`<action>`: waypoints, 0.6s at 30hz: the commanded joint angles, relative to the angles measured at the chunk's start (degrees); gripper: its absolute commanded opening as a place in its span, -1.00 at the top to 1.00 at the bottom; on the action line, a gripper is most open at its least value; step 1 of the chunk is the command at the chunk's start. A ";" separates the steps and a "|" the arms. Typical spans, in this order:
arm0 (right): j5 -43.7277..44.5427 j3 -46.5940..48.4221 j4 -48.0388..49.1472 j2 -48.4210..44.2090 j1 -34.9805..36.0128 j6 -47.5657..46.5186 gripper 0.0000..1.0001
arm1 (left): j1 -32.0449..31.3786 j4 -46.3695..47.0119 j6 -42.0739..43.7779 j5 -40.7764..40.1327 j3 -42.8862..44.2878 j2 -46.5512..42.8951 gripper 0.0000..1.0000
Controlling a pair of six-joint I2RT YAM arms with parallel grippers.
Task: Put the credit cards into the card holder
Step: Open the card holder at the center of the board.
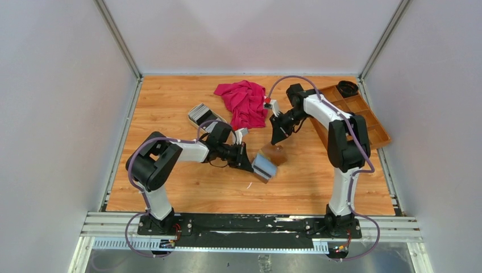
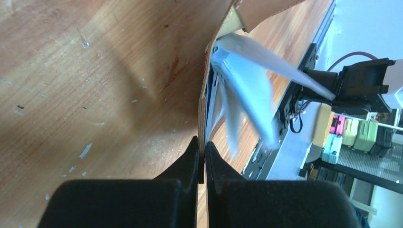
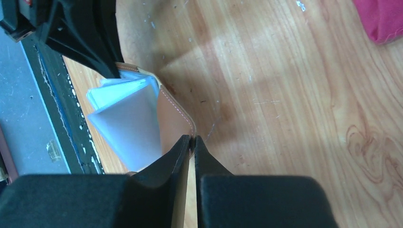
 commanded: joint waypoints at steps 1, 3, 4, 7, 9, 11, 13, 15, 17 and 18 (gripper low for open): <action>3.41 2.38 -2.62 2.71 -0.52 -1.27 0.77 | 0.57 -0.28 1.04 -0.68 1.02 0.77 1.00; 3.85 2.93 -2.57 3.31 -0.43 -1.26 0.75 | 0.76 -0.99 1.33 -1.06 1.10 0.90 1.00; 4.17 3.06 -2.53 3.69 -0.38 -1.26 0.75 | 0.79 -1.29 1.36 -1.26 1.11 1.03 1.00; 5.47 2.78 -2.11 4.50 -0.18 -1.26 0.75 | 0.85 -2.61 1.97 -2.26 1.02 0.93 1.00; 6.61 2.02 -1.53 4.72 0.11 -1.11 0.76 | 0.84 -3.92 2.69 -3.54 0.87 0.32 0.92; 7.82 0.80 -0.63 4.67 0.14 -0.84 0.77 | 0.86 -6.37 3.67 -5.96 0.76 -0.71 0.78; 8.39 -0.59 -0.25 4.19 0.19 -0.74 0.78 | 0.80 -8.49 4.58 -7.94 0.69 -1.90 0.62; 8.90 -2.77 0.74 3.01 0.28 -0.34 0.79 | 0.85 -12.00 6.13 -10.39 1.10 -3.32 0.50; 9.57 -5.27 1.98 1.55 0.35 0.21 0.80 | 0.84 -14.11 7.41 -12.34 1.24 -4.95 0.40; 9.80 -6.63 2.58 0.75 0.35 0.56 0.79 | 0.78 -14.53 7.60 -13.27 1.08 -5.82 0.33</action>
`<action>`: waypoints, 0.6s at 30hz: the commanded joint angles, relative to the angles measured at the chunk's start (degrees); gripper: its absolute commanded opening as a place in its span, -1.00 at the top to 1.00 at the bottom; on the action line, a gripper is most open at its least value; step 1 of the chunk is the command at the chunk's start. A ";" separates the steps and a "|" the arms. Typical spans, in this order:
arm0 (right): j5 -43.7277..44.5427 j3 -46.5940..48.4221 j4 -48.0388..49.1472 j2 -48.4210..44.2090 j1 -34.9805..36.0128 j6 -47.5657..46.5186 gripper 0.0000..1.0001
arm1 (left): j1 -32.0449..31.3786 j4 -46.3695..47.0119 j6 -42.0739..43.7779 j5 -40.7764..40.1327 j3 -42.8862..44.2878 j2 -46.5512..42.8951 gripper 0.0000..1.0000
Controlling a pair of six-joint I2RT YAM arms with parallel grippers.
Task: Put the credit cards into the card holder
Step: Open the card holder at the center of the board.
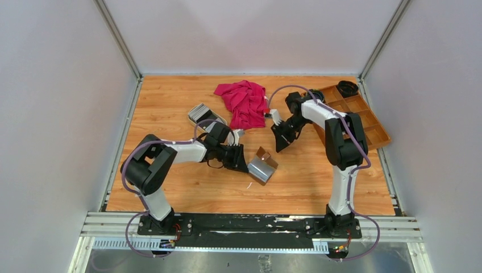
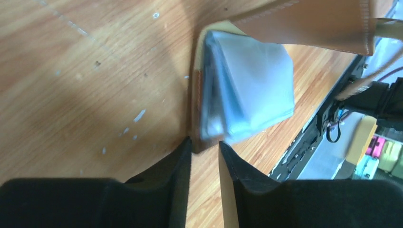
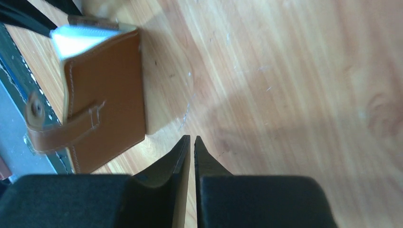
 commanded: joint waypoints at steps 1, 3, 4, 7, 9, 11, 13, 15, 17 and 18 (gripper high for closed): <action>3.07 -5.56 1.36 -3.24 0.39 0.91 0.79 | 0.43 -6.26 3.51 -6.23 0.64 -4.99 0.30; 2.93 -7.99 2.14 -4.67 0.53 1.50 0.79 | 0.41 -6.68 3.84 -7.42 0.08 -7.41 0.27; 2.60 -9.05 2.43 -5.62 0.51 1.70 0.78 | 0.40 -6.82 3.86 -8.07 -0.35 -8.69 0.26; 1.70 -11.46 2.81 -7.60 0.52 2.00 0.75 | 0.41 -6.91 4.03 -9.90 -2.22 -13.00 0.24; 1.26 -12.42 2.87 -8.68 0.51 2.18 0.71 | 0.39 -7.11 4.16 -11.34 -3.80 -16.58 0.23; 0.78 -13.08 2.85 -9.53 0.48 2.29 0.65 | 0.38 -7.20 4.22 -12.91 -5.65 -20.79 0.23; 0.50 -13.47 2.85 -10.19 0.52 2.55 0.59 | 0.41 -7.12 4.12 -14.93 -7.86 -25.81 0.23; 0.49 -13.59 2.86 -10.83 0.51 2.63 0.49 | 0.38 -6.95 3.93 -16.61 -9.71 -31.39 0.21; 0.94 -13.55 2.81 -11.79 0.39 2.66 0.31 | 0.43 -6.80 3.78 -17.89 -11.36 -37.09 0.18; 1.26 -13.43 2.77 -12.34 0.30 2.60 0.25 | 0.42 -6.60 3.59 -18.30 -12.04 -39.60 0.16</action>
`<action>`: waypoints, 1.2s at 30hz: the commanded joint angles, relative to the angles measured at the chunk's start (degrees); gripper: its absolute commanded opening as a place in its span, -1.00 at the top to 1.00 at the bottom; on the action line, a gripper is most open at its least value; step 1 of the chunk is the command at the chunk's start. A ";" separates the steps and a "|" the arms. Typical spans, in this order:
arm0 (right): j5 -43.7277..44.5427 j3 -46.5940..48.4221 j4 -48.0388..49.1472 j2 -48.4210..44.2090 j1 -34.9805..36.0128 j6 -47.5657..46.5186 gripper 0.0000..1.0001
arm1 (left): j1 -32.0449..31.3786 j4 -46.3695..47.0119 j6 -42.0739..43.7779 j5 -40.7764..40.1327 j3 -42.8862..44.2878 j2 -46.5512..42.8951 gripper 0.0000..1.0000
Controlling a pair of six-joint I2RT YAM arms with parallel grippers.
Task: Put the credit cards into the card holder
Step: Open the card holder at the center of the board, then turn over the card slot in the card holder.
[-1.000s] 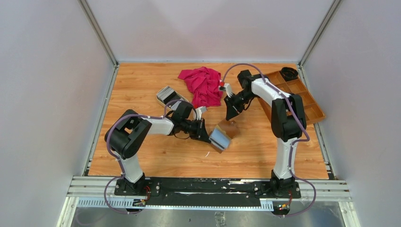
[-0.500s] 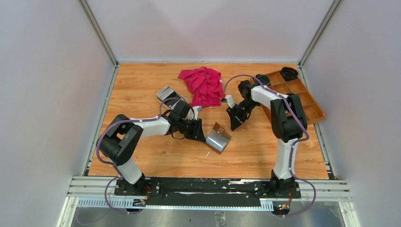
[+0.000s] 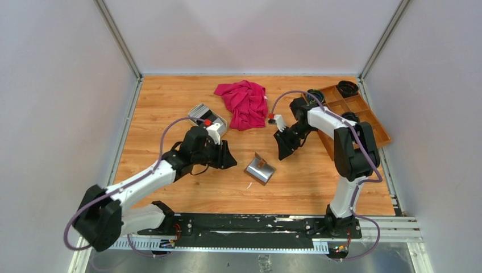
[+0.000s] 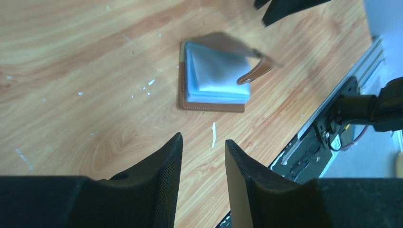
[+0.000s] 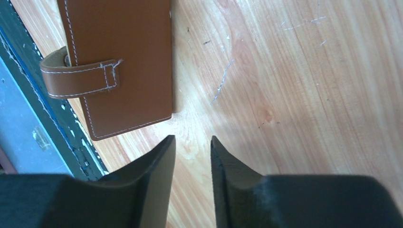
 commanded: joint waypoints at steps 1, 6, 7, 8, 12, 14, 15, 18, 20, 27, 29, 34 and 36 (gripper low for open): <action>0.45 -0.43 -0.40 -3.29 0.05 0.26 0.18 | 0.33 0.37 0.05 -3.96 -3.08 -10.25 0.12; 2.71 0.90 -0.44 -8.01 -0.87 0.24 -0.12 | 0.31 4.38 -3.21 -3.21 -7.44 -18.21 -0.21; 2.95 1.15 -0.56 -9.06 -0.97 0.06 -0.16 | 0.34 5.69 -3.59 -3.40 -7.79 -19.09 -0.26; 3.09 1.35 -0.64 -10.03 -1.16 -0.27 -0.19 | 0.36 5.86 -4.14 -3.94 -8.14 -19.80 -0.32; 2.60 2.25 -1.78 -14.26 -1.33 -3.58 -0.25 | 0.33 6.22 -5.64 -6.14 -9.96 -23.14 -0.61; 2.01 2.52 -2.01 -16.45 -1.35 -4.97 -0.26 | 0.29 6.68 -6.88 -7.99 -11.12 -25.28 -0.91; 1.61 2.62 -2.11 -17.59 -1.36 -5.40 -0.26 | 0.32 7.18 -7.79 -8.76 -11.81 -26.43 -0.99; -0.98 2.90 -2.16 -21.20 -1.38 -7.14 -0.26 | 0.36 8.96 -10.83 -9.81 -14.02 -30.00 -1.00; -4.08 2.55 -2.04 -23.34 -1.37 -8.15 -0.24 | 0.30 10.60 -12.06 -7.72 -14.78 -30.94 -1.00; -20.09 -8.15 3.02 -29.23 3.38 -13.40 -0.18 | -0.54 19.41 -20.72 0.10 -17.29 -26.02 -0.48; -14.95 -12.26 6.49 -29.88 7.24 -13.30 -0.20 | -2.42 21.56 -21.70 -0.90 -17.77 -23.10 -0.09; 0.15 -18.20 16.74 -28.96 14.37 -5.64 -0.69 | -7.85 26.24 -21.66 -3.14 -16.19 -13.36 0.12; 3.49 -19.33 19.57 -28.22 16.28 -3.55 -0.92 | -8.54 26.33 -21.13 -3.88 -15.20 -10.61 0.14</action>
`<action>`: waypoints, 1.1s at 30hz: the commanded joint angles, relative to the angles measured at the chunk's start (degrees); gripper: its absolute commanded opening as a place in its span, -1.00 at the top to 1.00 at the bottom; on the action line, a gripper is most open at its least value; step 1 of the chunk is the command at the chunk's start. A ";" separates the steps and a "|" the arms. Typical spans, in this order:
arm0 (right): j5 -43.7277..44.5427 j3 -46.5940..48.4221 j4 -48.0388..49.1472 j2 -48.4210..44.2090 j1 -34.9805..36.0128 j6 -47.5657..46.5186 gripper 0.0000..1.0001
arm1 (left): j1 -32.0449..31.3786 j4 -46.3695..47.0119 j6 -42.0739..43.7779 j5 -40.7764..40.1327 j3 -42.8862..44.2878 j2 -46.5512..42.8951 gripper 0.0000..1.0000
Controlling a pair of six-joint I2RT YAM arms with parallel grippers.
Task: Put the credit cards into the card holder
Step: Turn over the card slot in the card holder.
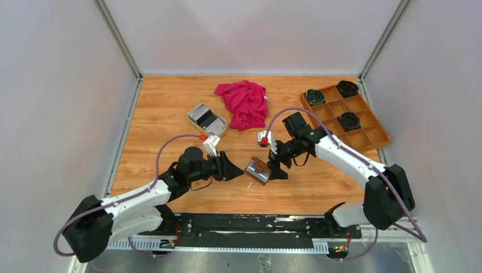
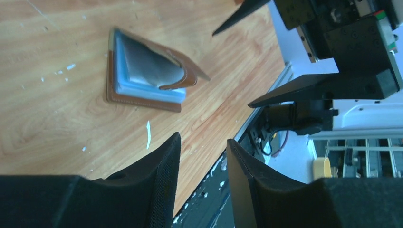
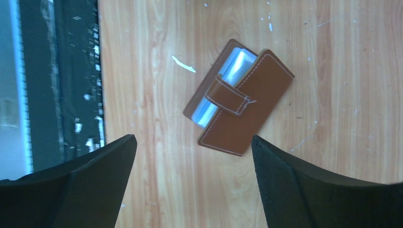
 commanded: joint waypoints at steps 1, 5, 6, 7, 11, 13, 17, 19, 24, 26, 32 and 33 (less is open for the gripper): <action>11.03 -2.16 9.40 1.22 3.98 5.93 -0.98 | -1.99 4.21 0.02 -1.72 2.16 5.48 0.14; 16.90 -3.03 12.52 3.83 6.54 8.89 -1.00 | -2.10 4.75 0.30 -3.40 1.71 6.48 0.13; 18.20 -3.05 13.20 4.46 7.01 9.60 -1.00 | -2.10 4.94 0.28 -3.56 1.50 6.49 0.12; 19.49 -3.06 13.89 5.11 7.45 10.46 -1.00 | -2.10 5.18 0.20 -3.78 1.31 6.56 0.12; 18.68 -2.86 14.06 7.31 8.44 12.17 -1.00 | -2.10 6.98 -0.66 -4.09 -0.25 6.86 0.10; 19.76 -2.97 14.41 8.02 9.04 12.62 -0.99 | -2.10 7.95 -1.14 -4.02 -0.83 7.08 0.10; 22.70 -2.31 14.29 8.94 9.25 13.43 -0.84 | -2.10 9.30 -1.55 -3.94 -1.56 7.58 0.10; 23.67 -1.83 13.87 8.49 9.20 13.80 -0.69 | -2.10 9.84 -1.70 -3.74 -1.83 7.97 0.10; 23.11 -0.96 12.75 7.10 7.40 14.31 -0.16 | -2.10 10.89 -1.74 -3.52 -2.38 8.81 0.10; 22.40 -0.86 12.58 6.76 6.06 14.53 0.04 | -2.10 11.55 -1.91 -3.45 -2.64 9.11 0.10; 20.76 -0.32 12.45 7.00 3.79 16.10 0.52 | -2.10 13.76 -2.18 -2.96 -2.69 11.01 0.10; 20.67 -0.11 12.48 7.30 3.51 16.47 0.59 | -2.10 14.24 -2.18 -2.74 -2.62 11.50 0.10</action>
